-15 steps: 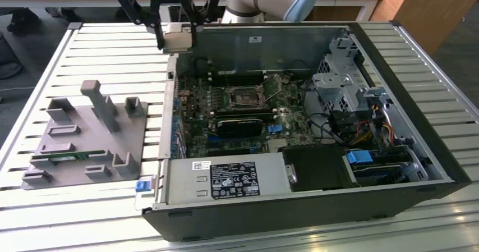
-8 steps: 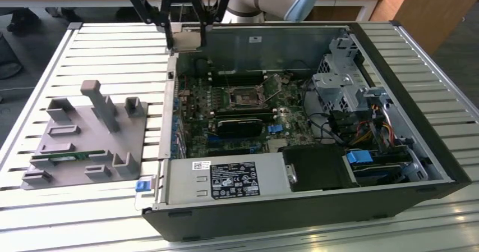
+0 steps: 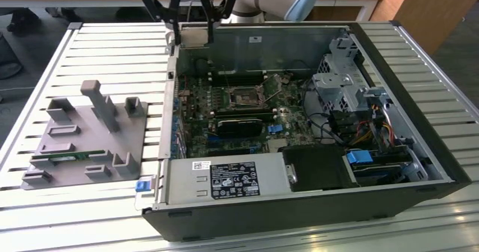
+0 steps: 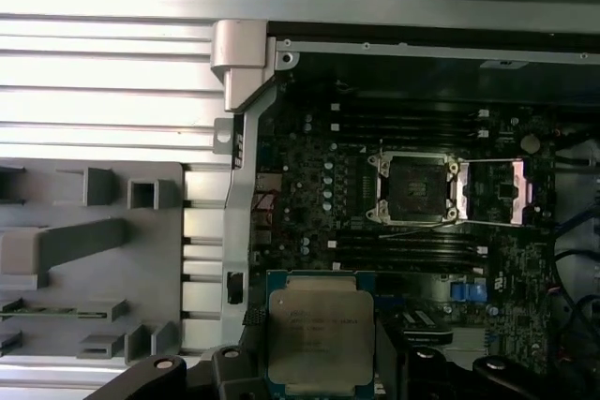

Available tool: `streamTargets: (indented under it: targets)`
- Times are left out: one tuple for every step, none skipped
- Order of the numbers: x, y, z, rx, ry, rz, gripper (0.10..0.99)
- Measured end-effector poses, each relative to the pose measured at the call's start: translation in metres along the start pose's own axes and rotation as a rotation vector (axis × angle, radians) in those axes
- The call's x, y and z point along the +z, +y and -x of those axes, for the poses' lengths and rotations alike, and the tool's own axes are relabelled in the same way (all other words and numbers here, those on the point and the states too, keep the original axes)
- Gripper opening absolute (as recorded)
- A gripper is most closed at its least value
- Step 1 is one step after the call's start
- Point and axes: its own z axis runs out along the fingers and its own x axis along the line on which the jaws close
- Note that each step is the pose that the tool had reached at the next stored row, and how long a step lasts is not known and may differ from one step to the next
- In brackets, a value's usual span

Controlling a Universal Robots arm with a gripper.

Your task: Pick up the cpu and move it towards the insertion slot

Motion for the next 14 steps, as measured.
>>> streamTargets:
  targets:
    - [0.0001, 0.0010, 0.0014, 0.000, 0.0000, 0.000, 0.545]
    - [0.0001, 0.0019, 0.0028, 0.000, 0.0000, 0.000, 0.545]
    - [0.0002, 0.0029, 0.0042, 0.000, 0.0000, 0.000, 0.545]
    - [0.0003, 0.0038, 0.0057, 0.000, -0.0001, 0.000, 0.545]
    - [0.0004, 0.0047, 0.0071, 0.000, -0.0001, 0.000, 0.545]
    - [0.0004, 0.0056, 0.0085, 0.000, 0.0000, 0.000, 0.545]
    - [0.0004, 0.0065, 0.0100, 0.000, 0.0000, 0.000, 0.545]
    - [0.0005, 0.0074, 0.0116, 0.000, 0.0000, 0.000, 0.545]
    - [0.0006, 0.0083, 0.0130, 0.000, 0.0000, 0.000, 0.545]
    - [0.0006, 0.0091, 0.0145, 0.000, 0.0000, 0.000, 0.545]
    - [0.0007, 0.0100, 0.0159, 0.000, 0.0000, 0.000, 0.545]
    - [0.0007, 0.0109, 0.0173, 0.000, 0.0000, 0.000, 0.545]
    - [0.0008, 0.0117, 0.0186, 0.000, 0.0000, 0.000, 0.545]
    - [0.0009, 0.0126, 0.0199, 0.000, 0.0000, 0.000, 0.545]
